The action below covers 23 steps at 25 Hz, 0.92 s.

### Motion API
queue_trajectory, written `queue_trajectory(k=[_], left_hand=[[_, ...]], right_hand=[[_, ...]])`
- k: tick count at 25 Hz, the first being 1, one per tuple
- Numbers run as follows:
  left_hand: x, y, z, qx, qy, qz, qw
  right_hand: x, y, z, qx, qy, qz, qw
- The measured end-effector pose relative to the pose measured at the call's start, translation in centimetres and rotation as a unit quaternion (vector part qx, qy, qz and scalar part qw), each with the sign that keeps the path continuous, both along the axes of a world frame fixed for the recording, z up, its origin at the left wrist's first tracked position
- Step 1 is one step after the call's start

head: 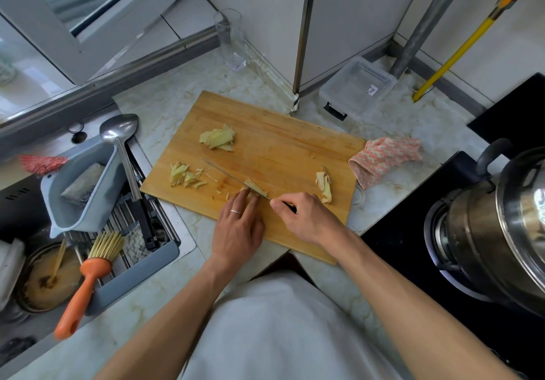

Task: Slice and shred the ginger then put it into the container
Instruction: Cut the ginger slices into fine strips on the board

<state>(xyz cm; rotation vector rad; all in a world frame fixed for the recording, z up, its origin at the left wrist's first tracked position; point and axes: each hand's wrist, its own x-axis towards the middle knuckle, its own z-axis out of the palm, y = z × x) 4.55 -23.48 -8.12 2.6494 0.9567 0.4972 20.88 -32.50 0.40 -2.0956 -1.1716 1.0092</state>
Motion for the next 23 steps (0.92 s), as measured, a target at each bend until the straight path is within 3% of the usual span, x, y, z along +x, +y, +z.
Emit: queue_trajectory(k=[11,17,23], left_hand=[[0.3,0.5,0.7,0.027,0.024,-0.009,0.999],[-0.1,0.1,-0.3,-0.017,-0.059,-0.001,0.998],[-0.1,-0.3,-0.6,-0.020,-0.073,0.000,0.997]], right_hand=[[1.1,1.8,0.7,-0.005,-0.020,0.012,1.000],[0.8,0.7,0.8,-0.020,-0.018,0.021,0.999],[0.7,0.8,1.1,-0.032,-0.033,0.026,0.999]])
